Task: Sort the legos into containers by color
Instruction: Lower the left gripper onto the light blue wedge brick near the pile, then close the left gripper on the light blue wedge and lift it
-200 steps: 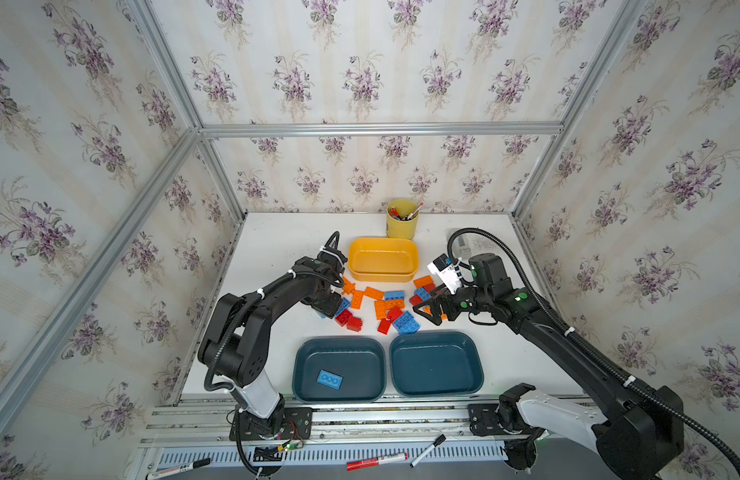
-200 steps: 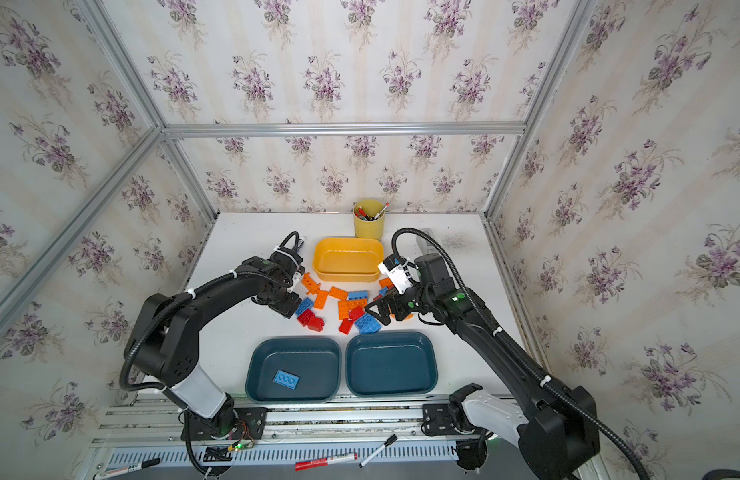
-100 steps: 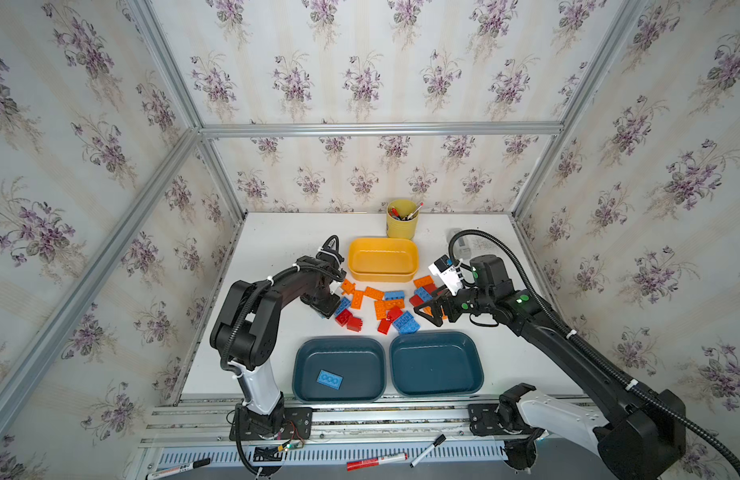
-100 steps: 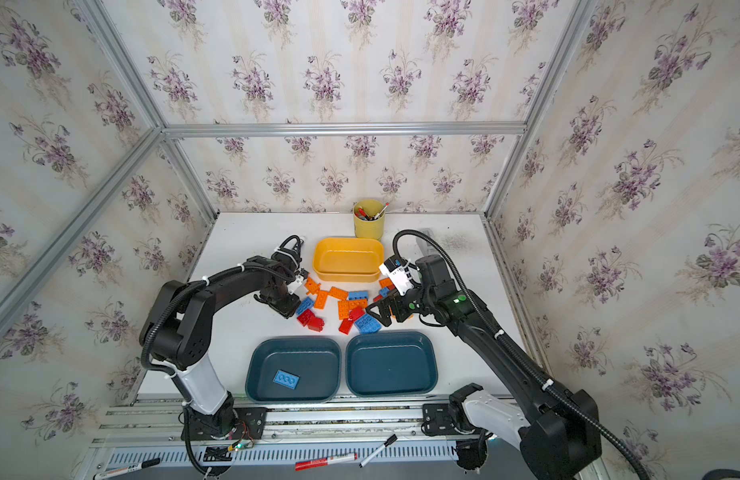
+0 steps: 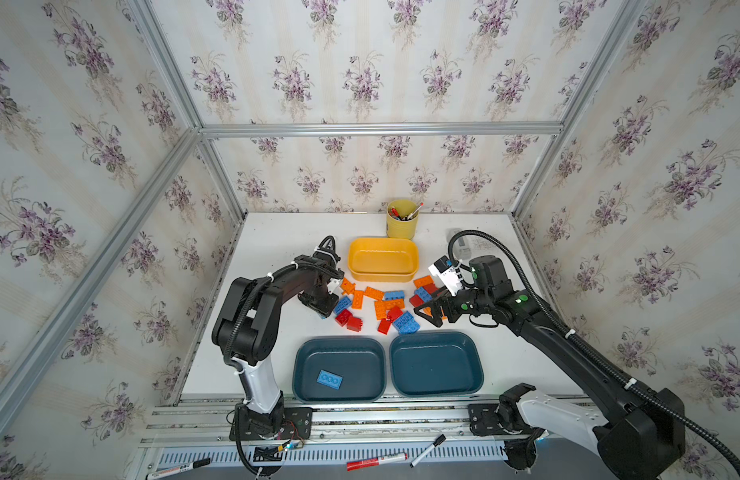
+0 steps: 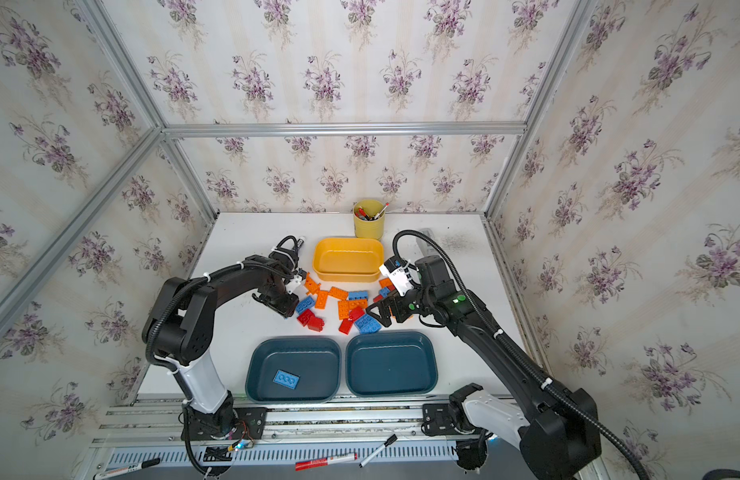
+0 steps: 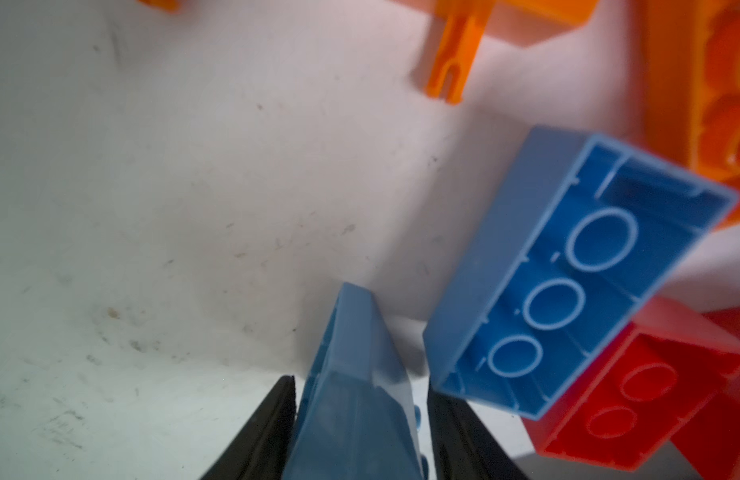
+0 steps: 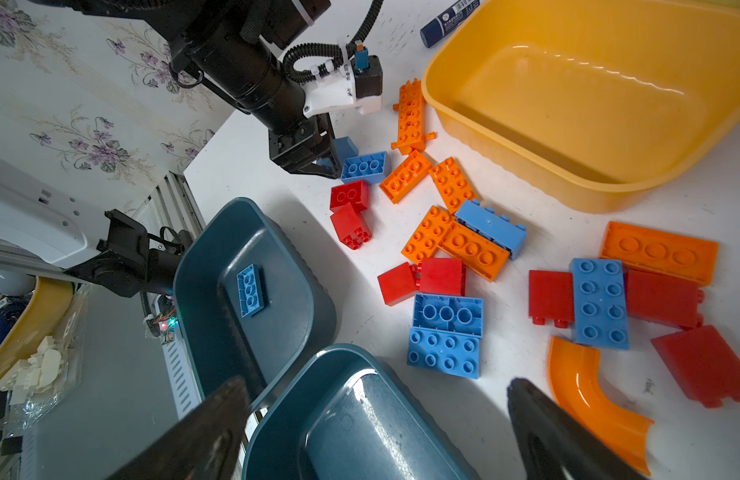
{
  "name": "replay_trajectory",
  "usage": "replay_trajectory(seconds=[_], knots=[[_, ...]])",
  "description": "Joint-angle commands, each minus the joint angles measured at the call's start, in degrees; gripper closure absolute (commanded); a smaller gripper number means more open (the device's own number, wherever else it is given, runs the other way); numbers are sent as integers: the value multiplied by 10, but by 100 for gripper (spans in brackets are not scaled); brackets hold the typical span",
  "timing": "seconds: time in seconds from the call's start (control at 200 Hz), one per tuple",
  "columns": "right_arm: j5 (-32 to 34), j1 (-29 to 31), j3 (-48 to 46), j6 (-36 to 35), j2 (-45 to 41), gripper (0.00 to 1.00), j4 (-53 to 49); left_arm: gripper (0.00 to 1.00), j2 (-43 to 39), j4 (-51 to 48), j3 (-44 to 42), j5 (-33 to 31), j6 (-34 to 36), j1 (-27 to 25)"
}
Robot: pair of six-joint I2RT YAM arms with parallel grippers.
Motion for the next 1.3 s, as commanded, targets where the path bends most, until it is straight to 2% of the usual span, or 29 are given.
replay_trajectory(seconds=[0.0, 0.13, 0.78, 0.91, 1.279, 1.294], knots=[[0, 0, 1, 1, 3, 0, 10, 39, 1, -16, 0, 14, 3, 1], [-1, 0, 3, 1, 4, 0, 10, 34, -7, -20, -2, 20, 7, 3], [-3, -1, -1, 13, 0, 0, 17, 34, -6, -53, -3, 17, 8, 1], [-5, 0, 1, 14, 0, 0, 16, 40, 7, -59, 4, 9, 3, 2], [2, 0, -2, 17, -13, 0, 11, 44, 27, -47, 34, 4, 1, 3], [2, 0, -2, 17, -13, 0, 10, 48, 26, -47, 33, 4, 2, 3]])
